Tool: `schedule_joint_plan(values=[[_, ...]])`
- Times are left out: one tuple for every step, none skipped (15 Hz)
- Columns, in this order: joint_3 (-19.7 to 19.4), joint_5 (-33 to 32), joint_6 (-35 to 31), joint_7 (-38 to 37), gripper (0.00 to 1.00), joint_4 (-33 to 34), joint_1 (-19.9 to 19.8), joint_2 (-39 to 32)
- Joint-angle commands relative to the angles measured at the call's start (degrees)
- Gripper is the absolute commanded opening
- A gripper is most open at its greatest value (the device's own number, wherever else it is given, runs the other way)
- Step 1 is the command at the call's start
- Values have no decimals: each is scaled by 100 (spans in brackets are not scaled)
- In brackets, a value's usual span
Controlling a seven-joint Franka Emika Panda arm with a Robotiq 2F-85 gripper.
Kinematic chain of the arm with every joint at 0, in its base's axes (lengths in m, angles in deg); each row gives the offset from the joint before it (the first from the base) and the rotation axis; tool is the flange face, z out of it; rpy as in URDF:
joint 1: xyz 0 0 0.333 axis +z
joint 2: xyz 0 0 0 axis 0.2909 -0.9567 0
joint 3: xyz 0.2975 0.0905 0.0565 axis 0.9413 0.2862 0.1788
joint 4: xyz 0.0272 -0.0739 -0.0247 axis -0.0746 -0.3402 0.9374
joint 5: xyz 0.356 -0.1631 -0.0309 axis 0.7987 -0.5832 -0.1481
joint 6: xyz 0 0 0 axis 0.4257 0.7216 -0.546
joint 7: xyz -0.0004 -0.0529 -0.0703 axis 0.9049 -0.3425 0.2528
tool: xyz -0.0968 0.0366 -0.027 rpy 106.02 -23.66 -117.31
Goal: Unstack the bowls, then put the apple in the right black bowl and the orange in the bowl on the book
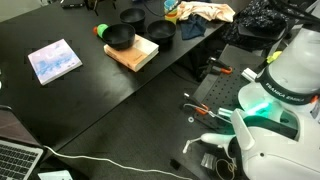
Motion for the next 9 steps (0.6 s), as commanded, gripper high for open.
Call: schedule_joint_plan(values=[[411, 245, -162, 1130, 100, 927, -337, -775], [475, 260, -138, 1382, 100, 1174, -392, -989], [543, 300, -100, 1606, 100, 1361, -446, -1143], [601, 344, -51, 1813, 100, 1593, -500, -1334], [636, 363, -44, 1995, 100, 1802, -537, -1510], [662, 390, -22, 2141, 100, 2030, -572, -1692], [685, 407, -16, 2266, 100, 2278, -607, -1893], [725, 428, 5, 2398, 100, 2483, -644, -2053], [719, 414, 29, 2502, 100, 2718, -657, -2242]])
